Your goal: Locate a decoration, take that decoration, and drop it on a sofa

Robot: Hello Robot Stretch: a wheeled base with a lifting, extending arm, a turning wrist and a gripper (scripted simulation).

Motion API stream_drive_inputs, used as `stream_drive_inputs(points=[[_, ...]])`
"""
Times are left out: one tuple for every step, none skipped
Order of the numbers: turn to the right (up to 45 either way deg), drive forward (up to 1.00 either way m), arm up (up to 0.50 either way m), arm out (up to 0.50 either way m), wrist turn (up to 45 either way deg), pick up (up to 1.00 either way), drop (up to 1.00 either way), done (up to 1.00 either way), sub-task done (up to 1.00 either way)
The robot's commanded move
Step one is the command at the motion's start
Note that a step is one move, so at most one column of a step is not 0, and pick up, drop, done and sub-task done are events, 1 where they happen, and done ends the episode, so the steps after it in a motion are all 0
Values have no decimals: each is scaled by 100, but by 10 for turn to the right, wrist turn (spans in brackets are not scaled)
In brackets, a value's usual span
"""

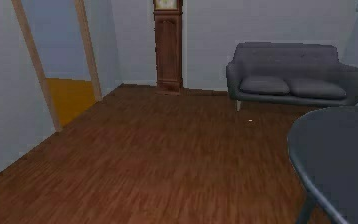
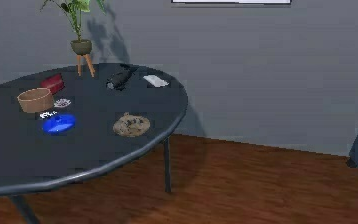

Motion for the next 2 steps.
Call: stream_drive_inputs(points=[[-120, 0, 0, 0, 0, 0, 0, 0, 0], [0, 0, 50, 0, 0, 0, 0, 0, 0]])
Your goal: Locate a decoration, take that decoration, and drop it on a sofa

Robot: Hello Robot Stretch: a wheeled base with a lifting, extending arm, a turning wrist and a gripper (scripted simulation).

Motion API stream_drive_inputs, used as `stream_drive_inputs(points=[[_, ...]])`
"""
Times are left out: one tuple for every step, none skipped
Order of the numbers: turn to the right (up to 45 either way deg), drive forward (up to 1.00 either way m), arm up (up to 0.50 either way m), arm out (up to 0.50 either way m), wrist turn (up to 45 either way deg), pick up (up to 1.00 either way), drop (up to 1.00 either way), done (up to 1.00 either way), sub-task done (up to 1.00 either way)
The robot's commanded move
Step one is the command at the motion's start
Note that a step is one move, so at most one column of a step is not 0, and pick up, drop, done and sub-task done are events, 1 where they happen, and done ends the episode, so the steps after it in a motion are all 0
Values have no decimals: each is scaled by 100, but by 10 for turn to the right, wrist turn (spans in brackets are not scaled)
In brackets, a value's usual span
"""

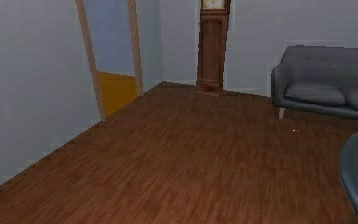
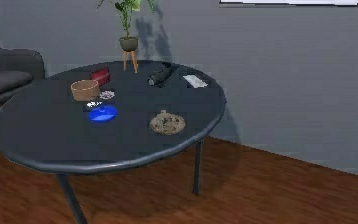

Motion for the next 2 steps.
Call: stream_drive_inputs(points=[[0, 0, 38, 0, 0, 0, 0, 0, 0], [0, 0, 0, 50, 0, 0, 0, 0, 0]])
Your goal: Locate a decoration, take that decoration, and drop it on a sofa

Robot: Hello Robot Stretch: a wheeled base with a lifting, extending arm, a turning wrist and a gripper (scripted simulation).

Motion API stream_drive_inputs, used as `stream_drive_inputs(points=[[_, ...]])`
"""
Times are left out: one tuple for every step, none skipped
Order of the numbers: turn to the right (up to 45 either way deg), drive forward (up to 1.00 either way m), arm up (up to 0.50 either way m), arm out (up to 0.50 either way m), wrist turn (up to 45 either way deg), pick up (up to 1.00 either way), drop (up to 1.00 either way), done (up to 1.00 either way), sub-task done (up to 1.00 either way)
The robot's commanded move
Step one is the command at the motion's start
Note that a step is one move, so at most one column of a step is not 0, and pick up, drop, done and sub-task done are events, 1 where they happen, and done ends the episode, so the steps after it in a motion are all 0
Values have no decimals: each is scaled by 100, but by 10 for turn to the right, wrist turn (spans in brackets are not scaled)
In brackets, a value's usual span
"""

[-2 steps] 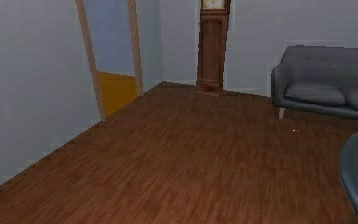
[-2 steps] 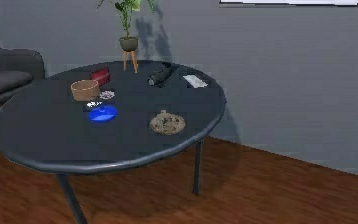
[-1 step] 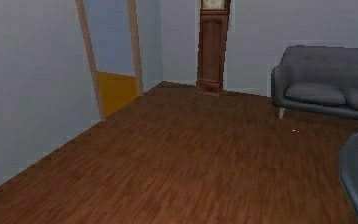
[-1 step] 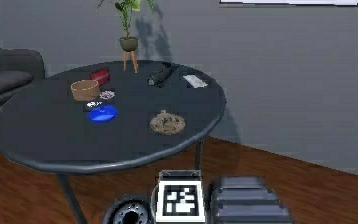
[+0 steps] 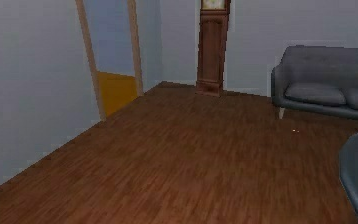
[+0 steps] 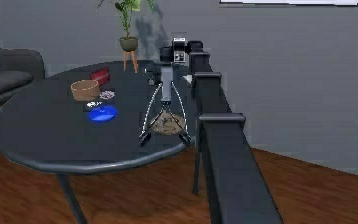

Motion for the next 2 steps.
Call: stream_drive_inputs(points=[[0, 0, 0, 0, 450, 0, 0, 0, 0], [0, 0, 0, 0, 450, 0, 0, 0, 0]])
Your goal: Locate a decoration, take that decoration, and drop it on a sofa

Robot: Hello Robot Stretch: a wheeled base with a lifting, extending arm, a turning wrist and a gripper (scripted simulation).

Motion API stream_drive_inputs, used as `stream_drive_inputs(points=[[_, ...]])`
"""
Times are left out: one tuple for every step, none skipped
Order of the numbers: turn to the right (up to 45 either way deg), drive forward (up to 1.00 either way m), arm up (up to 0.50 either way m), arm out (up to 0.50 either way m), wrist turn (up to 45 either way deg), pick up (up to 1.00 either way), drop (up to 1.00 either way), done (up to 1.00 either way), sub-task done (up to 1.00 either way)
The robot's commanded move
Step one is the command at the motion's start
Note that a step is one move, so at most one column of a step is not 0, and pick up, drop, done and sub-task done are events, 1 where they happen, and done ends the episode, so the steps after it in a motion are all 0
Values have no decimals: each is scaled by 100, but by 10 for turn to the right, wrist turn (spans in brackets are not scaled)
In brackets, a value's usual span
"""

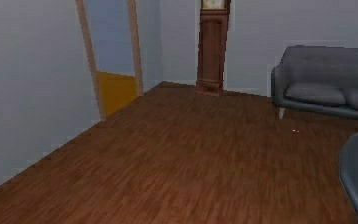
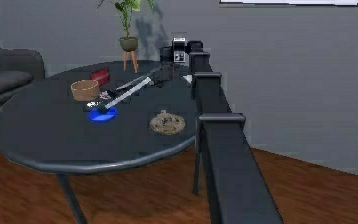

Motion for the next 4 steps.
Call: stream_drive_inputs(points=[[0, 0, 0, 0, 450, 0, 0, 0, 0], [0, 0, 0, 0, 360, 0, 0, 0, 0], [0, 0, -26, 0, 0, 0, 0, 0, 0], [0, 0, 0, 0, 0, 100, 0, 0, 0]])
